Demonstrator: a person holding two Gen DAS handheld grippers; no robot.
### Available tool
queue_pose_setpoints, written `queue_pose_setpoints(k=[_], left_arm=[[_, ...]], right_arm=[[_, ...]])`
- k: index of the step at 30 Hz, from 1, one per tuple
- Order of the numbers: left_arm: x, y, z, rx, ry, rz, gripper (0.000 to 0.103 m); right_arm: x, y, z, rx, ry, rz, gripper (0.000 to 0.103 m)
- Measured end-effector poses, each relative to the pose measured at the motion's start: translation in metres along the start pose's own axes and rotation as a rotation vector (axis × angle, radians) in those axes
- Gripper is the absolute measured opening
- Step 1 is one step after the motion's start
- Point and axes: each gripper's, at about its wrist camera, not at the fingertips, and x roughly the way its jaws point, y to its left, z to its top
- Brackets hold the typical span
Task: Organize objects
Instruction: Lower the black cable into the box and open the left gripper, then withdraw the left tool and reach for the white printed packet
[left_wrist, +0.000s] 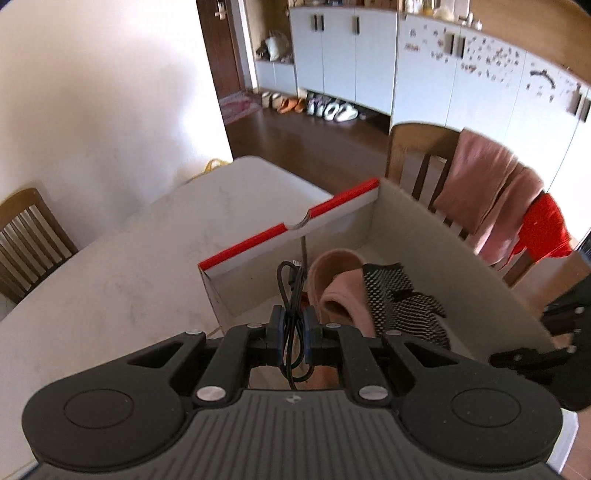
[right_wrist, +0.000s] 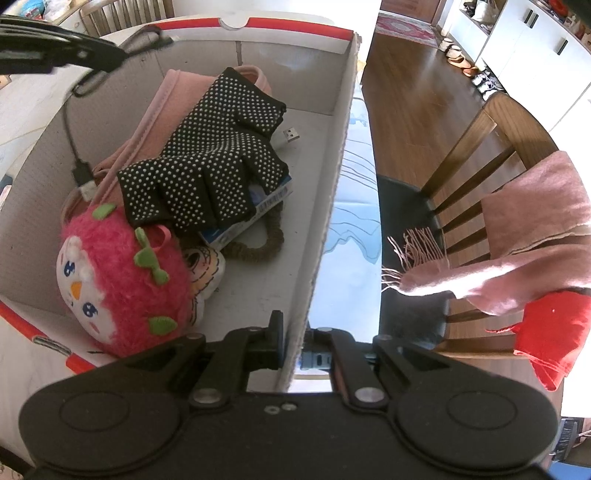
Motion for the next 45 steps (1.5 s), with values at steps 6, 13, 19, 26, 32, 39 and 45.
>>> queue_pose_setpoints(k=[6,13,19,26,32,39,45], left_arm=[[0.031,-0.009,0.001,0.047,0.068,0.02,0.009],[0.055,-0.019,-0.001,0.068,0.138,0.017,0.009],[0.067,-0.027,-0.004,0.076,0.181,0.016,0.009],[0.06,-0.03,-0.005,0.089,0.17,0.02,0.023],[0.039,-0.02,-0.007,0.042,0.12,-0.011,0.05],[0.017,-0.013,-0.009,0.007,0.074,-0.033,0.057],[-0.001,-0.004,-0.012,-0.039,0.046,-0.061,0.057]], right_arm=[[0.0,-0.002,0.0,0.003,0.0,0.01,0.006],[0.001,-0.003,0.0,0.007,0.0,0.014,0.006],[0.0,-0.004,0.0,0.007,0.0,0.019,0.006],[0.0,-0.004,0.0,0.007,0.0,0.018,0.006],[0.001,-0.001,0.0,0.002,0.0,0.012,0.006],[0.0,0.002,0.002,-0.005,0.003,0.001,0.006],[0.0,0.003,0.001,-0.008,0.005,-0.002,0.006]])
